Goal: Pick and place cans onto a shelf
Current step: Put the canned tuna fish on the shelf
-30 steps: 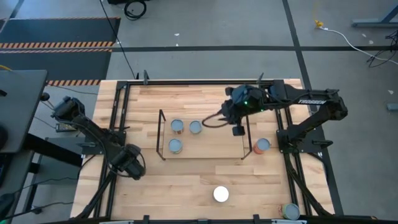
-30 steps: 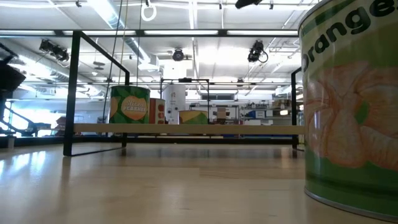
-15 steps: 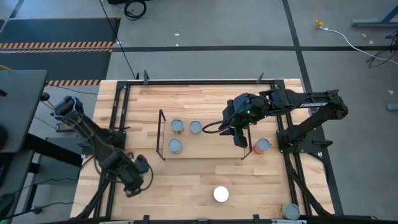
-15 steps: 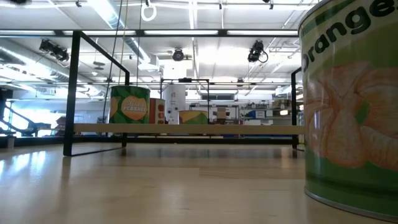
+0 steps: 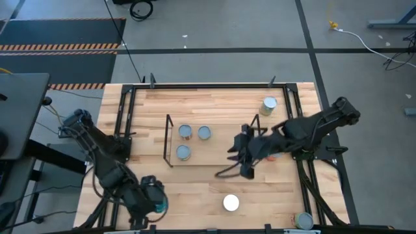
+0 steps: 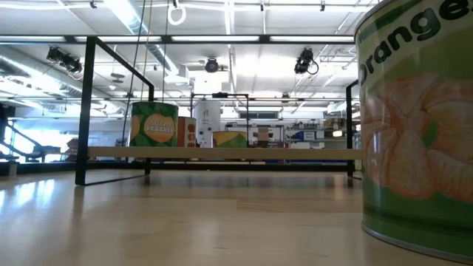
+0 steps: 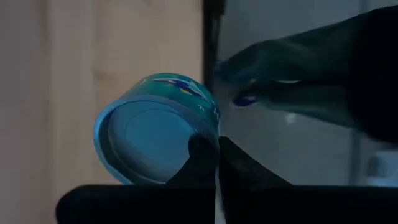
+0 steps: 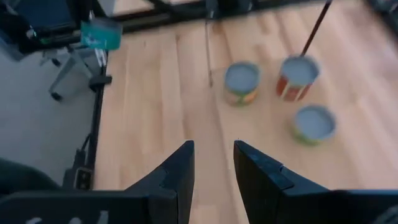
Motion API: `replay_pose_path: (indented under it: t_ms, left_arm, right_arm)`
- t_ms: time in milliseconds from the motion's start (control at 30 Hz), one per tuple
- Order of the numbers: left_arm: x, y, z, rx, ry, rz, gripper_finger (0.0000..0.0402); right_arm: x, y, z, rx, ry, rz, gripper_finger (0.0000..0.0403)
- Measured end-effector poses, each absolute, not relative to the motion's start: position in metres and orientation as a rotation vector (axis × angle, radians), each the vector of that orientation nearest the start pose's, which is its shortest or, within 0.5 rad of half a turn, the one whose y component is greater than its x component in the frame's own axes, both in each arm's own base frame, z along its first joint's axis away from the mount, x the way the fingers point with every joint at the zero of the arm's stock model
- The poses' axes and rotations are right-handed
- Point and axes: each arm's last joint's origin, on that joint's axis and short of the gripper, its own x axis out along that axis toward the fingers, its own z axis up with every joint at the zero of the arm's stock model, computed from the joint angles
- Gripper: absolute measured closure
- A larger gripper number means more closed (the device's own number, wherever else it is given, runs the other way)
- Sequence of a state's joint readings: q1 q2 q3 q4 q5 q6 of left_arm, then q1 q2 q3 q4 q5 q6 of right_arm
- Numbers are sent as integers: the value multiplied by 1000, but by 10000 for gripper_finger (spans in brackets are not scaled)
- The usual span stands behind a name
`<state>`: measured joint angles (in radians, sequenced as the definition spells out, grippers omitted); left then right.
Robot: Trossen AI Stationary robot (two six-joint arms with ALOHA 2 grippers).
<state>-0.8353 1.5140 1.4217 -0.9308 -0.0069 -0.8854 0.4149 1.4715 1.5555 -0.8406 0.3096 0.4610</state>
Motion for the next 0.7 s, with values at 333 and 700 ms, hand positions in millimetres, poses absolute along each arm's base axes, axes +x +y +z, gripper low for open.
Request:
replay_pose_path:
  t_ms: [333, 700]
  left_arm:
    - [251, -191, 332, -99, 1179, -222, 394]
    - [313, -109, 326, 51, 1065, -153, 394]
  right_arm:
    - [281, 170, 351, 376, 813, -83, 291]
    - [278, 221, 313, 432, 893, -138, 292]
